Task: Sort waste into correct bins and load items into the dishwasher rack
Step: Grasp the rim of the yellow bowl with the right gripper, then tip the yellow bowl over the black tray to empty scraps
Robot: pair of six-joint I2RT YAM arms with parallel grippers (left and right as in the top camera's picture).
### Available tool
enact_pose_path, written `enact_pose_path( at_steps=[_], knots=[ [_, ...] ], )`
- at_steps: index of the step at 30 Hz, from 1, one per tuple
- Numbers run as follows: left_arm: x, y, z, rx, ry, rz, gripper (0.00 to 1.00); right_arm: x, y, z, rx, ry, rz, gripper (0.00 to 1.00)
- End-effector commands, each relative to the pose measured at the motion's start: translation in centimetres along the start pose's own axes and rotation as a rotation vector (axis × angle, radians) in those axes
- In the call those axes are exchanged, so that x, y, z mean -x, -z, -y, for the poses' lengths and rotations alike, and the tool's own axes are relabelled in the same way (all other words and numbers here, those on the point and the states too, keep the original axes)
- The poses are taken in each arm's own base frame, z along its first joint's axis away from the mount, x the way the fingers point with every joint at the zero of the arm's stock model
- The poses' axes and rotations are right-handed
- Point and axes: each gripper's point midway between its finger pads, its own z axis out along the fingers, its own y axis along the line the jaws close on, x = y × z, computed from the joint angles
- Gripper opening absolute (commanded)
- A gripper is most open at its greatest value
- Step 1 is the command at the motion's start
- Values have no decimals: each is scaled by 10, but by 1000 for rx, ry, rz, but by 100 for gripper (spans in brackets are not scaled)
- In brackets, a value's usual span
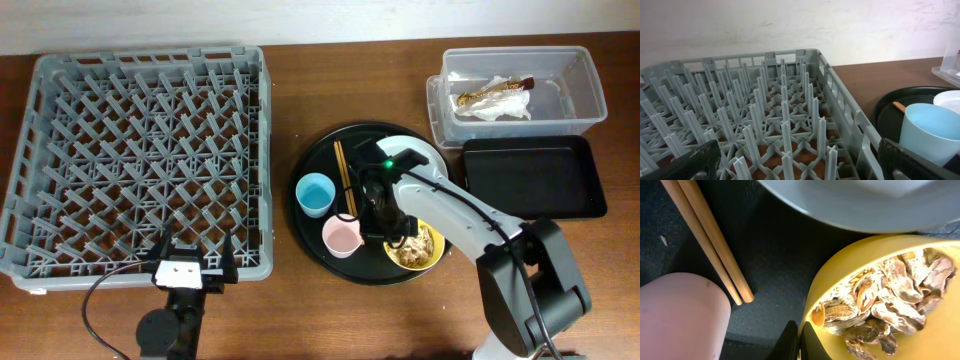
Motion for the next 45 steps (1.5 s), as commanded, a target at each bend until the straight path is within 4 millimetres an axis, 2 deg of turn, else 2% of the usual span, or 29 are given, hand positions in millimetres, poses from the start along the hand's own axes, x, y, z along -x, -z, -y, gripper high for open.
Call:
enact_pose_path(
  at_steps=[1,6,9,14,18,23,26,34,37,39,45],
  knots=[
    [-2,0,-2,8,-15,-2,100,19,20,-2,6,56,52,4],
    [-2,0,-2,8,-15,-2,100,36,74,1,39,120,115,4],
    [-2,0,-2,8,-15,-2,100,40,100,5,44,149,133,4],
    [-2,0,-2,8,-15,-2,100,53,128,14,58,193,181,4],
    [-2,0,-2,8,-15,-2,100,69,148,30,100,230,242,4],
    [-2,0,-2,8,-15,-2,100,87,166,57,290,266,299,4],
    [-2,0,-2,8,-15,-2,100,103,183,80,478,278,383,4],
    [-2,0,-2,8,-15,-2,100,122,219,157,754,218,628,4],
    [-2,0,-2,8,-15,-2,100,128,214,178,793,163,662,4],
    [-2,0,-2,8,-15,-2,100,130,204,199,809,109,684,4],
    [-2,0,-2,8,-15,-2,100,126,195,240,915,-4,777,4]
  ],
)
